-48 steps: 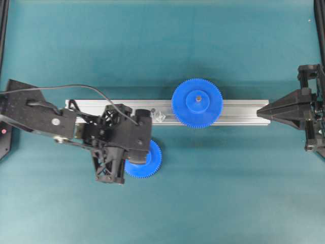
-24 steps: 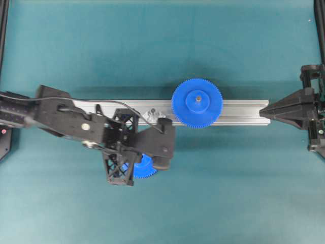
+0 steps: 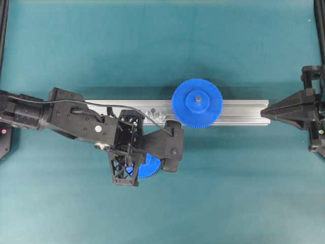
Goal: Find the location of the shaft and insert the small gear.
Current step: 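Lower the open left gripper over the small blue gear's hub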
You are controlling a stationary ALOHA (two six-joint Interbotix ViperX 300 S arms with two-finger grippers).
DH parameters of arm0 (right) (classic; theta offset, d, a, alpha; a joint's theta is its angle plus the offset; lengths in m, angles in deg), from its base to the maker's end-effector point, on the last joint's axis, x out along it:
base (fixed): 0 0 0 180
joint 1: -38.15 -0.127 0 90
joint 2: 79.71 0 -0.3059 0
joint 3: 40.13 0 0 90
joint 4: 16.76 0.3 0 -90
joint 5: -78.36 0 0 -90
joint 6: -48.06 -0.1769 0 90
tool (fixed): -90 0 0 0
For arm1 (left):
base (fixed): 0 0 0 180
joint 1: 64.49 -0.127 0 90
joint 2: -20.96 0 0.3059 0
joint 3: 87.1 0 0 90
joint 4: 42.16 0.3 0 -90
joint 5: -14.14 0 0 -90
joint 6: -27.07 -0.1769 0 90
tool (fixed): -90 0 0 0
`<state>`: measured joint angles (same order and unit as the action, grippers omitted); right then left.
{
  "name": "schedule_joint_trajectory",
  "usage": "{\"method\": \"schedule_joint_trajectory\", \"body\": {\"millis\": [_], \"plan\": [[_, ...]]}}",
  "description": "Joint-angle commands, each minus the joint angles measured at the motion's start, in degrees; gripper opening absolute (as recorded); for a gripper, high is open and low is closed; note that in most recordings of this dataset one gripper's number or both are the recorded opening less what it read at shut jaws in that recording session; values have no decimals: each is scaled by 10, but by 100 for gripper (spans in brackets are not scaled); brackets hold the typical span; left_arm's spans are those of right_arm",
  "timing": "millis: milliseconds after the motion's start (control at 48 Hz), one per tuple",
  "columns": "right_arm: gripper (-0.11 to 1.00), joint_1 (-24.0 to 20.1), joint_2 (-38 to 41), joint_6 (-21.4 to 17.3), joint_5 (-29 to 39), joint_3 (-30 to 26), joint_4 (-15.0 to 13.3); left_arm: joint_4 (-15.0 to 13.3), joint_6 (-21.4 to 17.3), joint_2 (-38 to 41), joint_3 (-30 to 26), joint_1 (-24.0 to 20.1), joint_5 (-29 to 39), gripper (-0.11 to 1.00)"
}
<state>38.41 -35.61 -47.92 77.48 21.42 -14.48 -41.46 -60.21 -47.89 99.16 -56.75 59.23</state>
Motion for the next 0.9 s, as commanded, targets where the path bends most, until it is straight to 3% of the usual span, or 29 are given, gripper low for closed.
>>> {"method": "schedule_joint_trajectory", "body": {"millis": [0, 312, 500, 604, 770, 874], "plan": [[-1, 1, 4, -11, -6, -6, 2, 1, 0, -8, -13, 3, -1, -1], [-1, 1, 3, -26, -6, -3, 2, 1, -3, -8, -13, 2, 18, -1], [-1, 1, 3, -27, -6, -3, 1, 0, 1, -7, -15, 2, 15, 8], [-1, 1, 3, -27, -6, -2, 2, 1, 3, -5, -15, 2, 16, 23], [-1, 1, 3, -27, -6, -2, 1, 1, 13, -4, -18, 3, 6, 70], [-1, 1, 3, -27, -6, -1, 2, 1, 12, -5, -18, 2, -8, 91]]}}
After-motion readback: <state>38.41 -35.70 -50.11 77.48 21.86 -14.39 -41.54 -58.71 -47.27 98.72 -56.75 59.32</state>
